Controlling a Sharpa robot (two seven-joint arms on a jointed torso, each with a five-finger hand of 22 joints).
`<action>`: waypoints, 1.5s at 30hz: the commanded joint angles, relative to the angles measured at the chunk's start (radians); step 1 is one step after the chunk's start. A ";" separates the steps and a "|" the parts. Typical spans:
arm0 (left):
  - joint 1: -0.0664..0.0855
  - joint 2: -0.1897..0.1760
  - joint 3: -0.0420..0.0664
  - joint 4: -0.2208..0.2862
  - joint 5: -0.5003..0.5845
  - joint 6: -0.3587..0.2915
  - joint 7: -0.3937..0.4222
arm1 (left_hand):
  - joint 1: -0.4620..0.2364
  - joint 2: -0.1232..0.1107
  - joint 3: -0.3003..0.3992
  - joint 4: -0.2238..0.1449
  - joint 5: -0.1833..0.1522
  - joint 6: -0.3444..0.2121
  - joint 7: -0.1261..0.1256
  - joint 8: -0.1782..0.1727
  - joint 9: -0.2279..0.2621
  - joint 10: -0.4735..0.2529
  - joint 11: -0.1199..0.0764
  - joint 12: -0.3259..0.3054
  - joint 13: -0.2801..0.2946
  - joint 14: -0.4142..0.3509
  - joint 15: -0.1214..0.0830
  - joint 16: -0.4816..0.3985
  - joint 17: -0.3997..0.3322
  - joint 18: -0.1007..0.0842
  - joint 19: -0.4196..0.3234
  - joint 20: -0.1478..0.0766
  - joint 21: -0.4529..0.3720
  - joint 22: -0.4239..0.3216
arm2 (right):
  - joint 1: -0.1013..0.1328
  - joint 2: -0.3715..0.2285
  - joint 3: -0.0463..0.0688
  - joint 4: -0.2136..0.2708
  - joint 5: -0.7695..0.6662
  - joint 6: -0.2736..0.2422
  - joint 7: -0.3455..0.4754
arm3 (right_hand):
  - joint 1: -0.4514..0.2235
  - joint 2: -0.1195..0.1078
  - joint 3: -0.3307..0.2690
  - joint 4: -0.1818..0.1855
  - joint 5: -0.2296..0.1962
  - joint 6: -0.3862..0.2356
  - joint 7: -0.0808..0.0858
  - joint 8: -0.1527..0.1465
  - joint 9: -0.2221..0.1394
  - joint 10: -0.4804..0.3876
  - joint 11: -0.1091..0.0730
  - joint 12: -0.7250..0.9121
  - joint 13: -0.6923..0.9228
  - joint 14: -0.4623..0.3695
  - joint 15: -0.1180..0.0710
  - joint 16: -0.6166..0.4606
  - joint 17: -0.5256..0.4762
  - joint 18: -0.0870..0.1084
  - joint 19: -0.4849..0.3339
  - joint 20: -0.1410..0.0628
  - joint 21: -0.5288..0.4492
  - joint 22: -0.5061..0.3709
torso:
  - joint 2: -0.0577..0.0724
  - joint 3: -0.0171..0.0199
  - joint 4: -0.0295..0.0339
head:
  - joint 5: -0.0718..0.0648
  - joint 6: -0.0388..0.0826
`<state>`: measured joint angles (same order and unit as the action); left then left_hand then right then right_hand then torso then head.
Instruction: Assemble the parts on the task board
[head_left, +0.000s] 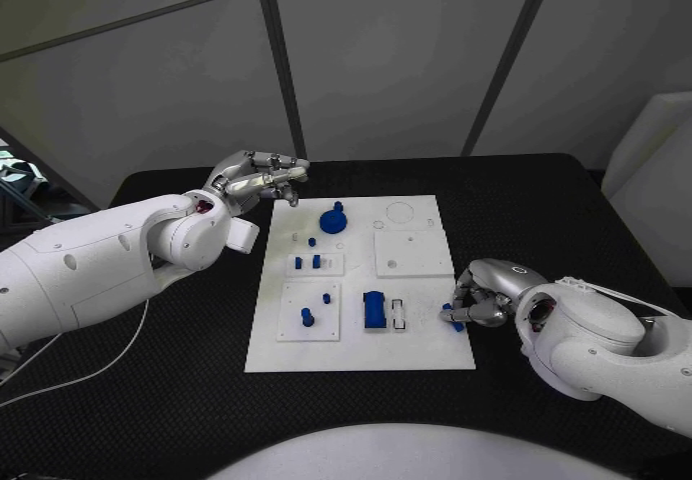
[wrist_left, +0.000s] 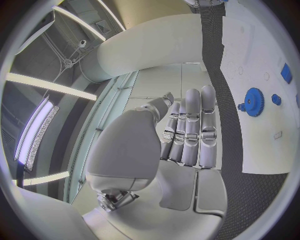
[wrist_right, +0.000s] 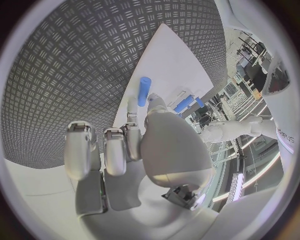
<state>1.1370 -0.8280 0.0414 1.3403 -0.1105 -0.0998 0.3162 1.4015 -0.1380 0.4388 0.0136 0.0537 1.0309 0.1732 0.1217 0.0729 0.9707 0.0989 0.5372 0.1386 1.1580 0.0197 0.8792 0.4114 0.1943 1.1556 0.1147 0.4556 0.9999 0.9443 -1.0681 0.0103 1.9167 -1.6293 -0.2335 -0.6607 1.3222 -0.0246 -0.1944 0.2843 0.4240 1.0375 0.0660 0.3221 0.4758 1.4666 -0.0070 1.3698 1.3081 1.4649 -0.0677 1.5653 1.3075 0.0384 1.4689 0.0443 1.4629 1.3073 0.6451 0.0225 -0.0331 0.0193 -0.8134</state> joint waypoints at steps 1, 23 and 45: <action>0.002 0.000 0.001 0.002 0.004 0.009 0.006 | -0.003 0.001 -0.002 -0.001 0.004 -0.007 -0.002 0.005 0.001 -0.004 0.000 0.003 -0.001 0.007 -0.001 -0.006 -0.001 -0.011 0.000 0.002 -0.006 -0.001 | -0.007 0.007 -0.005 -0.007 -0.013 0.084 -0.005 | 0.016 0.001 -0.001 -0.006 -0.006 0.007 -0.001 -0.008 -0.002 0.016 -0.002 0.003 0.109 0.104 -0.001 0.001 0.253 0.001 -0.003 0.002 -0.005 0.118 | -0.001 -0.0007 0.0001 | 0.001 -0.001; 0.001 0.000 0.001 -0.001 0.004 0.009 0.007 | -0.001 0.002 -0.001 -0.002 0.004 -0.008 -0.002 0.006 0.001 -0.006 0.000 0.005 -0.002 0.008 -0.001 -0.009 -0.003 -0.011 0.001 0.002 -0.008 -0.003 | -0.013 0.021 -0.006 0.009 -0.028 0.024 -0.017 | 0.195 0.046 0.167 -0.079 -0.051 0.019 -0.012 -0.039 -0.001 0.015 -0.014 -0.002 0.112 0.105 -0.012 0.004 0.260 -0.001 0.001 -0.010 -0.003 0.125 | -0.002 0.0000 -0.0003 | 0.002 0.002; 0.001 0.004 0.001 -0.001 0.004 0.010 0.008 | -0.002 0.002 -0.001 -0.002 0.004 -0.008 -0.001 0.006 0.001 -0.006 0.001 0.006 -0.002 0.008 -0.001 -0.009 -0.004 -0.011 0.001 0.002 -0.008 -0.004 | -0.011 0.060 -0.004 0.043 0.311 -0.314 0.047 | 0.086 -0.007 0.200 -0.007 -0.019 0.035 -0.010 -0.051 0.006 0.025 -0.012 0.006 0.122 0.106 -0.010 0.005 0.263 -0.005 0.013 -0.008 0.009 0.141 | 0.001 -0.0011 0.0019 | 0.005 0.007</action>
<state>1.1366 -0.8247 0.0414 1.3375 -0.1104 -0.0996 0.3165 1.4015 -0.1380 0.4388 0.0136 0.0537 1.0309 0.1732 0.1217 0.0729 0.9707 0.0989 0.5372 0.1379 1.1580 0.0197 0.8745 0.4084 0.1943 1.1556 0.1147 0.4517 0.9977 0.9322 -1.0123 0.0061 1.9612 -1.3886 -0.4863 -0.6423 1.4137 -0.0272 0.0048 0.2710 0.4024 1.0636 0.0563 0.2720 0.4840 1.4676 -0.0154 1.3745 1.3067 1.4650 -0.0749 1.5653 1.3073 0.0383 1.4652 0.0406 1.4706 1.3073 0.6451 0.0210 -0.0314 0.0231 -0.8061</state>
